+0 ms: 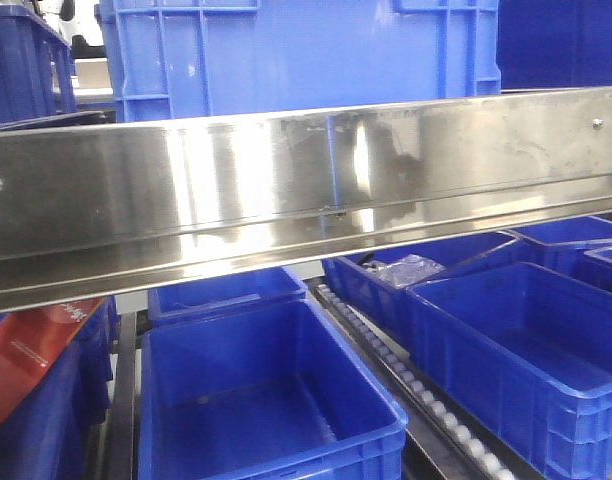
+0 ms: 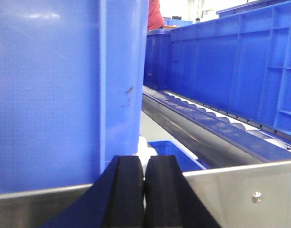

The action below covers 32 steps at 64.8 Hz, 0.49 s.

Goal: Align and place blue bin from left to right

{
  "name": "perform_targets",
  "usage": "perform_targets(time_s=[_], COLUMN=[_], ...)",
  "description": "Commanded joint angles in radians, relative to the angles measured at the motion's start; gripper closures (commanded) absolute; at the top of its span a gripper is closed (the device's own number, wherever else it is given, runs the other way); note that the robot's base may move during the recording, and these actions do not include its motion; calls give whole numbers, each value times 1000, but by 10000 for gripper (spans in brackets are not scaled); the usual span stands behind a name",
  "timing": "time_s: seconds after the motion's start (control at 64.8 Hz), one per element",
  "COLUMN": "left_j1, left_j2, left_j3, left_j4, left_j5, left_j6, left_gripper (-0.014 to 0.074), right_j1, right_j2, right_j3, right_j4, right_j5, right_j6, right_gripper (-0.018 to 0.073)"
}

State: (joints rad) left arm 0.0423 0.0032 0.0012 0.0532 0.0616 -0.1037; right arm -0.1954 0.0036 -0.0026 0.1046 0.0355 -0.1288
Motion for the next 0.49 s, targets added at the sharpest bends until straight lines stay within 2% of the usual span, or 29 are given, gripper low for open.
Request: perform_targets(time_s=[0.0,0.123,0.478], left_j1=[2,2,2], left_j2=[-3,-3,-3], left_j3=[-1,-1,-1], left_j4=[2,2,2], left_j5=[-25,-25,-25], left_j6=[3,3,3], left_gripper=[603,603,603], right_j1=[-7,-5,-5], right_j2=[-4,-4,-4], right_j3=[3,3,3], right_j4=[-21,-71,-68], right_j5=[-27,-3,8], right_j6=[10,10,10], right_gripper=[648,648,648])
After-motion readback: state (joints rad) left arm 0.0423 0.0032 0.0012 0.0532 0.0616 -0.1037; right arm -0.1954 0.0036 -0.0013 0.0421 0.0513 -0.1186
